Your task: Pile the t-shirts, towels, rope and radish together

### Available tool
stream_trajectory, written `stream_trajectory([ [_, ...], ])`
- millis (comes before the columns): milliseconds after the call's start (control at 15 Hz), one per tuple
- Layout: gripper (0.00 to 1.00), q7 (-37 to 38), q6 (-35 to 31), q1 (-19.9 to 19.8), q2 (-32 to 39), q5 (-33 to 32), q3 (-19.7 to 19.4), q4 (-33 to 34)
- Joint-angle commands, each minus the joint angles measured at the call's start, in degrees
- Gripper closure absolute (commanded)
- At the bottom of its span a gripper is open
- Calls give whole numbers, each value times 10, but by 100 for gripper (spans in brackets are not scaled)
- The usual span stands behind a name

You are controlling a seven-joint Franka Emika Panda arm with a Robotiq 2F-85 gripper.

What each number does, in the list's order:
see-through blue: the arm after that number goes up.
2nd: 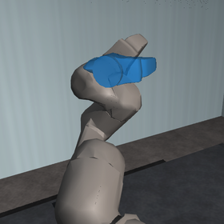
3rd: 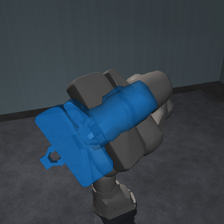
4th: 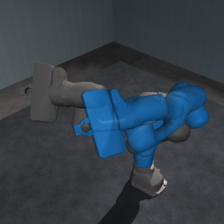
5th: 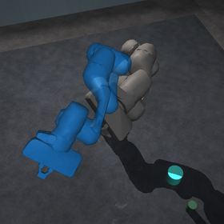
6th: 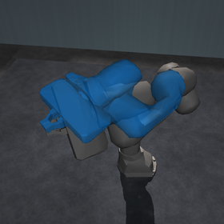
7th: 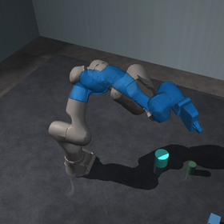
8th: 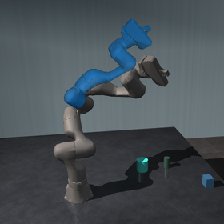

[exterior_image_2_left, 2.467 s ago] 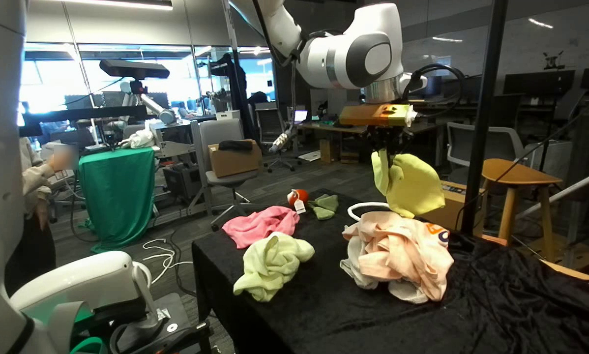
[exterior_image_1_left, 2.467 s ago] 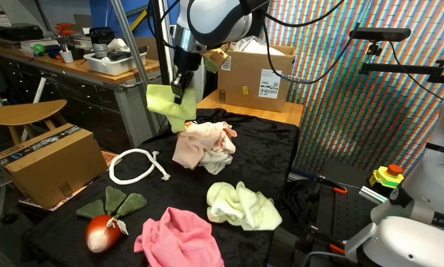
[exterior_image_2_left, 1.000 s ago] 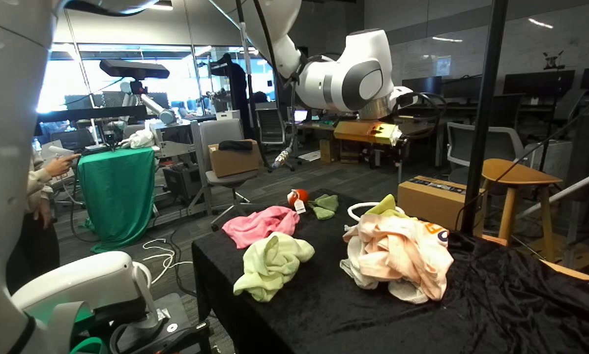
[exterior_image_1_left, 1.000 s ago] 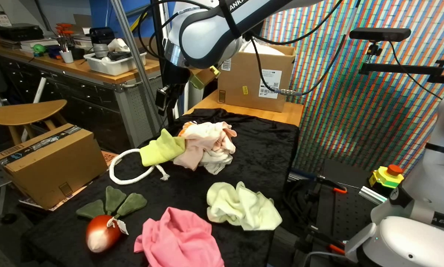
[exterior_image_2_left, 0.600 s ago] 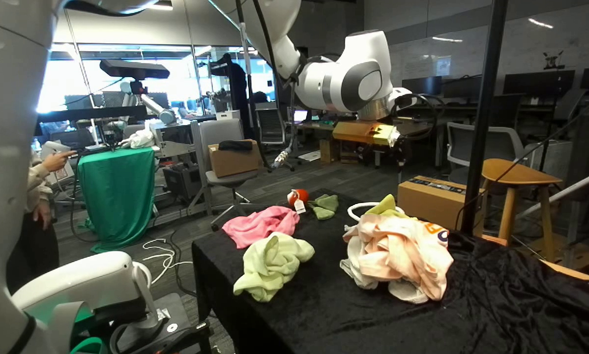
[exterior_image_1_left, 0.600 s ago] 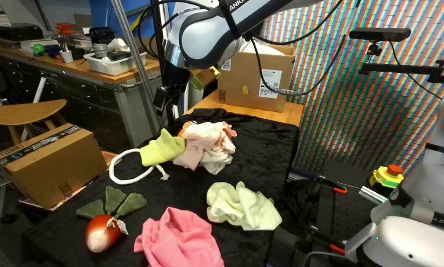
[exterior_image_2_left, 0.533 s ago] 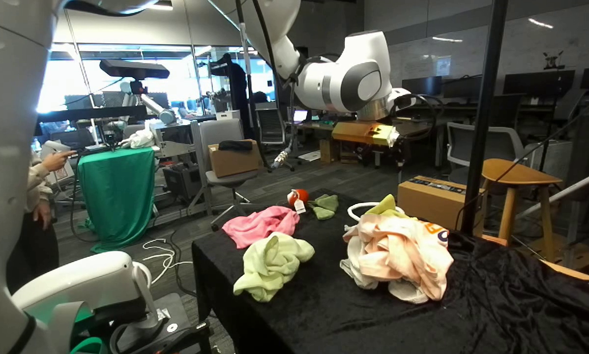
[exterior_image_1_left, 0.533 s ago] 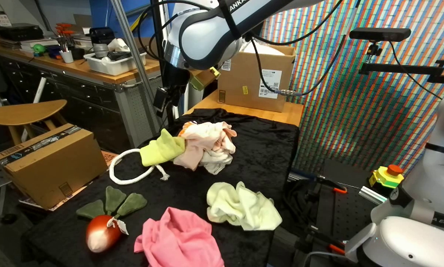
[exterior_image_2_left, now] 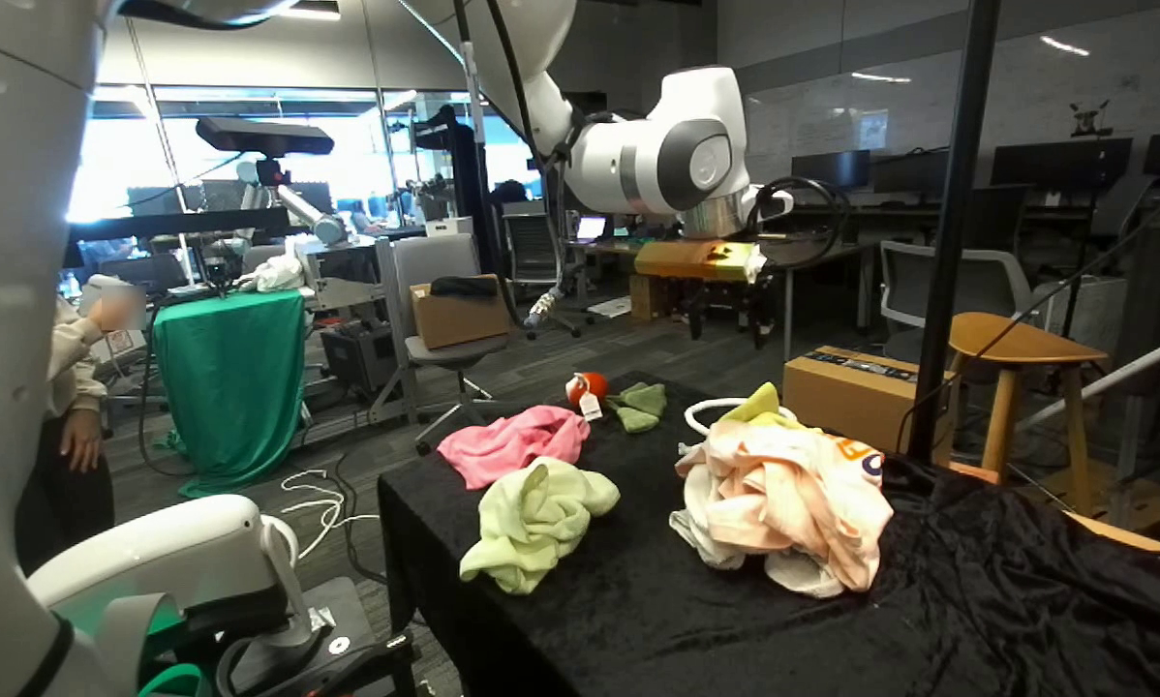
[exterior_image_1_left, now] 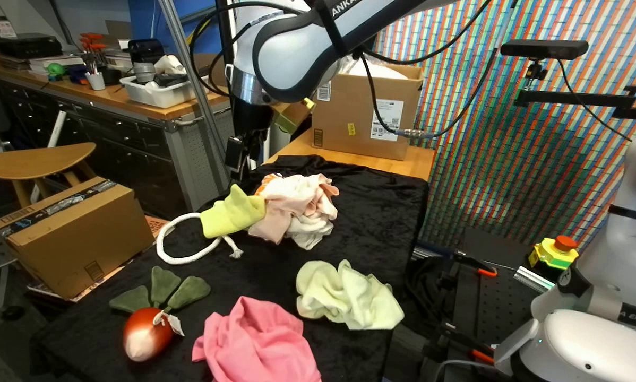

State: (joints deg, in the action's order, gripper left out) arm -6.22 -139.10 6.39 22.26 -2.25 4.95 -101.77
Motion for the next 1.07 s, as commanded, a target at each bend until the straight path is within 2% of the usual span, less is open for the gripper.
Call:
stream_trajectory([
  [0,0,-4,13,11,-18,-16,8,-14],
  [200,0,4,14,16,-24,-2,21,-34],
  [400,0,7,43,19,-36,2,30,-54],
  [733,0,37,116,19,-57,15,30,-80],
  [1000,0,57,128,16,-71,25,27,-127],
])
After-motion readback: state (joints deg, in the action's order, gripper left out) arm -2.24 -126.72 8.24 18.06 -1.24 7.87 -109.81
